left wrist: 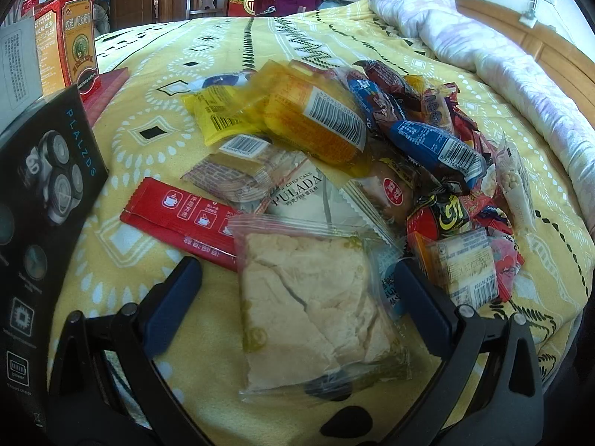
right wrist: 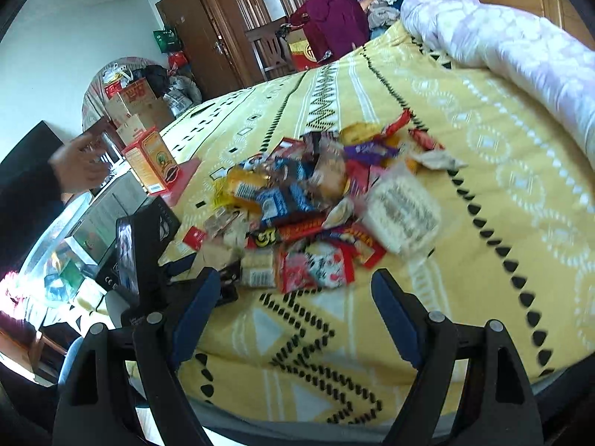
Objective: Organize snacks
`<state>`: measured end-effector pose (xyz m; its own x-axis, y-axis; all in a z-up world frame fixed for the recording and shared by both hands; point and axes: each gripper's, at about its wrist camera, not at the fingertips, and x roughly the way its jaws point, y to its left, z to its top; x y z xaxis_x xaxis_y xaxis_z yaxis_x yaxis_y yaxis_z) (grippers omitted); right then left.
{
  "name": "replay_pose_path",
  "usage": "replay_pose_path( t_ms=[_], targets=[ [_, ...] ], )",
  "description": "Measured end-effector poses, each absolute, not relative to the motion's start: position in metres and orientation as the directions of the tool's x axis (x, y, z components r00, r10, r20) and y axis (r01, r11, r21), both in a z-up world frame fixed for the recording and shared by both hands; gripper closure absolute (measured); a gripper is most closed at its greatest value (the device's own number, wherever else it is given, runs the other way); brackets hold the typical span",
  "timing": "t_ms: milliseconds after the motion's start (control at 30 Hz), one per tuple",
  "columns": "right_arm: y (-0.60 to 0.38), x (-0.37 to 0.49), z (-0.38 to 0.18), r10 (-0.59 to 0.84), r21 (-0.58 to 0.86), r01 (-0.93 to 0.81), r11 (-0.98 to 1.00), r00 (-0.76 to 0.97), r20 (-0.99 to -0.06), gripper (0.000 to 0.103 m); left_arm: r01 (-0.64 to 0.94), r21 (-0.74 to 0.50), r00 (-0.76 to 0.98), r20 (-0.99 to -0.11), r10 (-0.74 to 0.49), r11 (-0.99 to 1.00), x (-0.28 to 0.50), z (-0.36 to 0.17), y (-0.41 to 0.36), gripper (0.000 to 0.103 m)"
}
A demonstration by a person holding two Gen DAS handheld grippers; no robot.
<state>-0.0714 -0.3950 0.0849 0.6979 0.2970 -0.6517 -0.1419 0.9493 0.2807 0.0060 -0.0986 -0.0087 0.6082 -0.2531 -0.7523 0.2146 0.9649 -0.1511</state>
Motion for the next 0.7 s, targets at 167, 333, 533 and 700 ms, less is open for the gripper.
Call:
replay_pose_path(
  t_ms=[167,333,533,700],
  targets=[
    [-0.401,-0.059,0.091,0.279,0.285,-0.112,0.952,0.701,-0.656,0.017,0.215,-0.151,0.608,-0.752,-0.253,0.965,0.006,-0.009,-0.099,0.0],
    [-0.4,-0.039,0.095,0.293,0.315,-0.103,0.944,0.703,-0.648,0.017,0.215,-0.152,0.608,-0.752,-0.253,0.965,0.006,-0.009,-0.099,0.0],
    [-0.392,-0.025,0.09,0.303,0.317,-0.112,0.942,0.693,-0.654,0.017,0.215,-0.152,0.608,-0.752,-0.254,0.965,0.007,-0.009,-0.099,0.0],
    [-0.396,-0.017,0.076,0.316,0.358,-0.083,0.93,0.674,-0.667,0.017,0.215,-0.152,0.608,-0.752,-0.254,0.965,0.007,-0.009,-0.099,0.0]
  ],
)
